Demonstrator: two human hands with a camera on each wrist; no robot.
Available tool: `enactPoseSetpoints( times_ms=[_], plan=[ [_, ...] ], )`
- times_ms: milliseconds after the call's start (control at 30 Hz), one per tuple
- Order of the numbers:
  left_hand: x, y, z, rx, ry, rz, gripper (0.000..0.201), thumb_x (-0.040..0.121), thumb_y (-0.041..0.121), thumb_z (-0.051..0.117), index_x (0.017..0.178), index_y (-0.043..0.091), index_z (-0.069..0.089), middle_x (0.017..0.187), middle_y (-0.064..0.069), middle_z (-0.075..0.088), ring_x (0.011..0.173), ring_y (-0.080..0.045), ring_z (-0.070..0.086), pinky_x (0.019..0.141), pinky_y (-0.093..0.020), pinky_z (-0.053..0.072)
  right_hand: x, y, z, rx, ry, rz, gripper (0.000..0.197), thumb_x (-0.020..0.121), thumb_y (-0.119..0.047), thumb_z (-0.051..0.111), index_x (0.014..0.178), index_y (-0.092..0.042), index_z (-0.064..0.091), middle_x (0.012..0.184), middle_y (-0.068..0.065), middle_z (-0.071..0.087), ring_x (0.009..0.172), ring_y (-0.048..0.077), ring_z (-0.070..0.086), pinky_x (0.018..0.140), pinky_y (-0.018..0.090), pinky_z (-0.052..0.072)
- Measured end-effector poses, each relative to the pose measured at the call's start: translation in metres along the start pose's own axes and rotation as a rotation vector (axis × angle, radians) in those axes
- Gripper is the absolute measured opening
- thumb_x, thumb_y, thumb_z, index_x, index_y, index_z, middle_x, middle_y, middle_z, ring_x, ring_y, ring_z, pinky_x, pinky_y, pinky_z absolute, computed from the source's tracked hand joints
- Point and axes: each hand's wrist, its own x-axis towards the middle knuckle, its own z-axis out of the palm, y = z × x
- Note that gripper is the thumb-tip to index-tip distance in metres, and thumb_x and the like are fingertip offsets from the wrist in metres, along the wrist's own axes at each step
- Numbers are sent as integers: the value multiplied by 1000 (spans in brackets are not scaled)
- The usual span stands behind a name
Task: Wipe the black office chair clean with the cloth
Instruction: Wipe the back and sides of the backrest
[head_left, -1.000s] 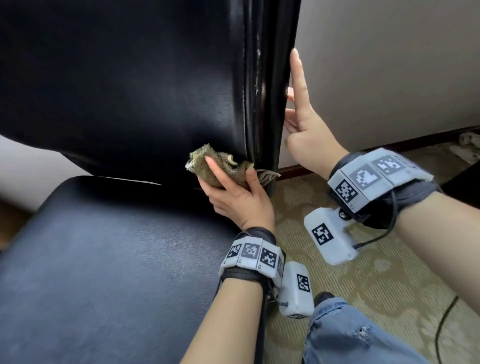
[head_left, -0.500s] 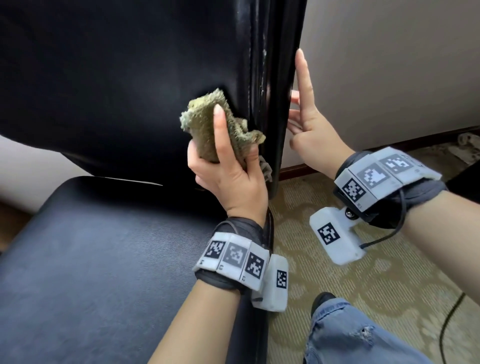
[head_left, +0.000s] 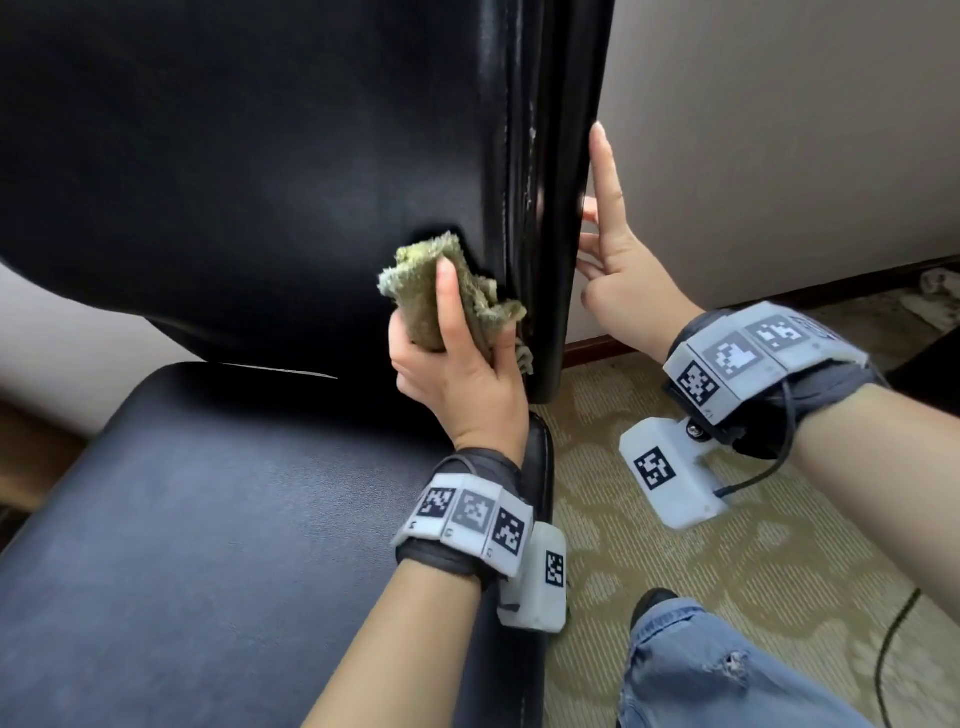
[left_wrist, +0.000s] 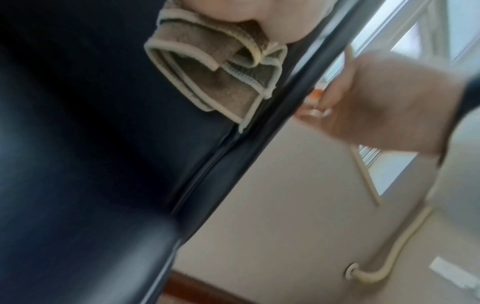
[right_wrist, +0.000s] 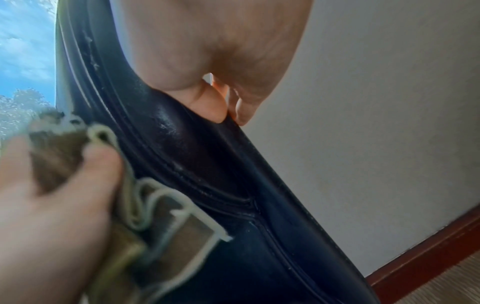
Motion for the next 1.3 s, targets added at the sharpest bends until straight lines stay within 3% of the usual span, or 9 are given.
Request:
enactPoseSetpoints(
  times_ms=[133, 267, 367, 467, 600, 733, 900, 1200, 1300],
  plan=[
    [44, 38, -20, -34, 78, -10, 65, 82, 47, 57, 139, 41, 27, 128, 2, 23, 109, -7, 27, 95, -41, 24, 0, -2, 3, 9, 19, 28, 93, 70, -3, 38, 145, -24, -12, 109, 28, 44, 73, 9, 44, 74, 11, 38],
    [66, 42, -32, -104, 36, -57, 74, 77, 47, 63, 142, 40, 27, 125, 8, 18, 113, -13, 36, 98, -43, 27, 2, 3, 2, -24, 32, 40, 94, 71, -3, 40, 145, -31, -12, 120, 22, 45, 92, 35, 54, 88, 28, 45],
    [64, 25, -35, -130, -10, -40, 71, 78, 49, 62, 135, 48, 20, 124, 12, 17, 118, -17, 38, 105, -44, 27, 2, 4, -1, -55, 0, -6, 93, 72, -1, 39, 146, -22, -13, 121, -1, 42, 85, -8, 51, 86, 14, 40],
    [55, 17, -30, -130, 32, -72, 66, 82, 50, 58, 136, 45, 21, 127, 4, 18, 114, -13, 35, 104, -40, 29, 4, 9, -2, -48, -2, -15, 93, 71, 6, 37, 146, -20, -13, 112, -21, 32, 79, -22, 43, 81, 9, 36],
    [32, 19, -13, -162, 101, -186, 67, 83, 53, 52, 142, 41, 22, 131, -5, 21, 110, -10, 30, 99, -31, 25, 4, 15, 0, -71, 10, -9, 95, 74, 12, 38, 141, -33, -12, 110, -24, 31, 78, -20, 41, 86, 17, 32],
    [11, 16, 0, -167, 110, -208, 65, 79, 68, 34, 137, 43, 15, 135, -12, 23, 113, -13, 30, 99, -31, 26, 5, 13, -1, -57, -20, -6, 98, 77, 15, 40, 133, -45, -12, 131, -4, 34, 88, -14, 39, 101, 27, 36],
    [-11, 5, 5, -130, 25, -200, 69, 80, 72, 31, 137, 38, 12, 137, -22, 24, 123, -31, 35, 101, -33, 22, 6, 21, -1, -72, -10, 12, 96, 80, 14, 40, 141, -37, -12, 96, -25, 32, 75, -17, 41, 91, 25, 31],
    [-16, 4, 3, -132, -7, -220, 62, 83, 69, 35, 136, 47, 12, 138, -19, 21, 121, -28, 34, 105, -47, 29, 6, 15, 1, -62, -7, 23, 93, 72, 3, 36, 134, -48, -12, 123, 8, 44, 77, -14, 42, 87, 24, 32],
    [2, 18, -7, -122, 24, -162, 57, 87, 60, 38, 136, 43, 17, 136, -15, 24, 117, -20, 35, 102, -53, 34, 5, 11, 1, -78, -22, 56, 99, 73, 8, 38, 130, -56, -12, 134, 7, 39, 98, -3, 45, 99, 29, 33]
  ],
)
